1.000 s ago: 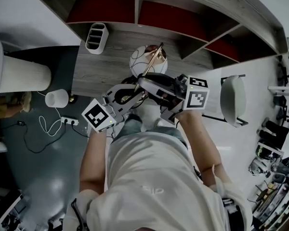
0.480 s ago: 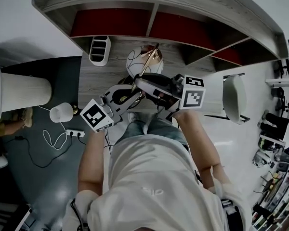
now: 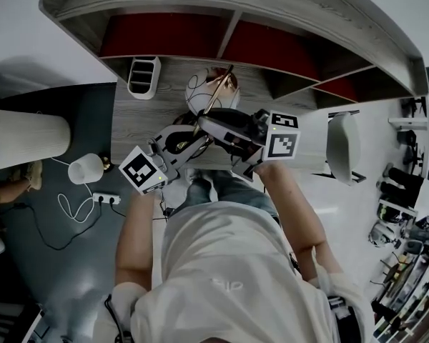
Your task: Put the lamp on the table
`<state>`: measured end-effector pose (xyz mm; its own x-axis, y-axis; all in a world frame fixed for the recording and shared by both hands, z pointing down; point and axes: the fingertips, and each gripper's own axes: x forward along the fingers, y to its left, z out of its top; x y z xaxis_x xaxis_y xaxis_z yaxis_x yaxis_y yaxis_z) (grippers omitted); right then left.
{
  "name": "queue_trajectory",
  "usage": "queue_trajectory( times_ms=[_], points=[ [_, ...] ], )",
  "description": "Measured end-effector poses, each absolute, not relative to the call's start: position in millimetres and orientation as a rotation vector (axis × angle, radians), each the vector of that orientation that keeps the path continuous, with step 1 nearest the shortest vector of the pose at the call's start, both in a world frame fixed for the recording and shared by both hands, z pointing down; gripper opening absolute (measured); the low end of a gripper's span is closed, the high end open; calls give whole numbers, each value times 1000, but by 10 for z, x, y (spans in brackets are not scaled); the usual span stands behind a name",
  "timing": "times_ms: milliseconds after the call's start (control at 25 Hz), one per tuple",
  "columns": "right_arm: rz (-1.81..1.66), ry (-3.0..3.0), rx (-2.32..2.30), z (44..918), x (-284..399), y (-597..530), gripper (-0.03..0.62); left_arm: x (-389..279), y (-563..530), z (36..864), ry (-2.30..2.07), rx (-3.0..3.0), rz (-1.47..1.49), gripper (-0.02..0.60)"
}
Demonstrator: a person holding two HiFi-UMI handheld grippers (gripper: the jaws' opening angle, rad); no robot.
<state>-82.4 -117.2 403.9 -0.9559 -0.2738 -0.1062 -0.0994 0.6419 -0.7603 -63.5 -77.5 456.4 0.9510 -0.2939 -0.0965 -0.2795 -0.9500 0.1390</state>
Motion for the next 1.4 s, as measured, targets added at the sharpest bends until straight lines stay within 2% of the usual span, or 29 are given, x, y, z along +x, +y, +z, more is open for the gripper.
queue_trajectory(
  times_ms=[1400],
  points=[
    [-1267, 2717, -301, 4241, -868, -1138, 51, -600, -840, 4837, -553, 2907, -178, 17]
  ],
)
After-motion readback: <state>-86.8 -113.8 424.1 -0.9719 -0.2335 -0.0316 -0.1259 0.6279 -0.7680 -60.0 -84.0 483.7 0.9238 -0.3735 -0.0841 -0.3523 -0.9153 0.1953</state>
